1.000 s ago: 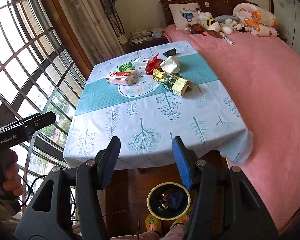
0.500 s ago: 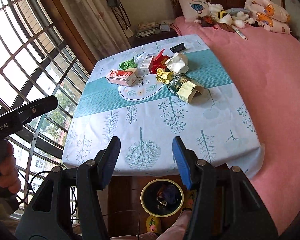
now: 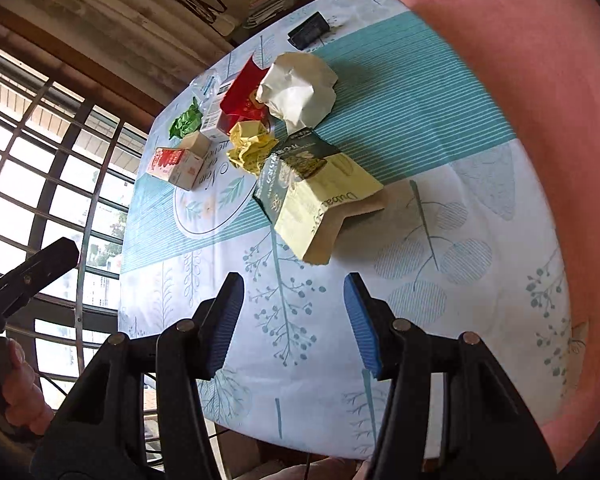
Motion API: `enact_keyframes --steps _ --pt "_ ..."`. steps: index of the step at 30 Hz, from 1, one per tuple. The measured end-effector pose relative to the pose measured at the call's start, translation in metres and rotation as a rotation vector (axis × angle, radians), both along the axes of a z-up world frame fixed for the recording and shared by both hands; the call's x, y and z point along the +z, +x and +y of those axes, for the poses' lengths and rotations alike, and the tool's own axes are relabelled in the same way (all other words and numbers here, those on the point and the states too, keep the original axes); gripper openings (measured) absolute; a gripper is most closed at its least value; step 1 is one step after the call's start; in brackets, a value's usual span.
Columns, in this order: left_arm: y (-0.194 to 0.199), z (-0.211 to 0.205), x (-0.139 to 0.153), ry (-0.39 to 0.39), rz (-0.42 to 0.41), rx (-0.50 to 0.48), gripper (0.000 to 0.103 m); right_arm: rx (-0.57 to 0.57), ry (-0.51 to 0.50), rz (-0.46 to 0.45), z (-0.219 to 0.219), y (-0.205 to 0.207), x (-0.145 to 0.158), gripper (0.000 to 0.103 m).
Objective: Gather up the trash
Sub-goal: 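Grasp the green-and-cream carton with the right tool while the left tool grasps the crumpled yellow bag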
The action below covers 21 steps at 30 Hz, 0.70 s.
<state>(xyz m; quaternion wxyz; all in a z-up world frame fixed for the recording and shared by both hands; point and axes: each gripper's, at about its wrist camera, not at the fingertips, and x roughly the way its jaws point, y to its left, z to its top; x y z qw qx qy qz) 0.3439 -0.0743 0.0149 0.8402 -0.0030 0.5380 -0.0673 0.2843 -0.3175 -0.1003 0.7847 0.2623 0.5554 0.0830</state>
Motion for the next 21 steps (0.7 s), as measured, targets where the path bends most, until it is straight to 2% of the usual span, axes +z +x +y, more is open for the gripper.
enact_keyframes --steps 4,9,10,12,18,21 --pt "0.033 -0.005 -0.018 0.000 0.038 0.044 0.077 -0.008 0.065 0.024 -0.007 0.027 -0.029 0.050" --pt "0.065 -0.012 -0.036 -0.032 0.083 0.080 0.077 -0.016 0.129 0.004 -0.011 0.054 -0.045 0.049" --pt "0.072 -0.014 -0.039 -0.036 0.089 0.085 0.077 -0.014 0.138 -0.002 -0.012 0.059 -0.047 0.047" --pt "0.082 -0.020 -0.045 -0.042 0.101 0.091 0.077 0.004 0.154 -0.014 -0.012 0.067 -0.049 0.029" --pt "0.114 -0.037 -0.074 -0.042 0.150 0.096 0.077 0.090 0.120 -0.099 -0.013 0.078 -0.030 0.017" --pt "0.127 -0.042 -0.094 -0.042 0.191 0.106 0.072 0.114 0.069 -0.133 -0.017 0.073 -0.017 0.015"
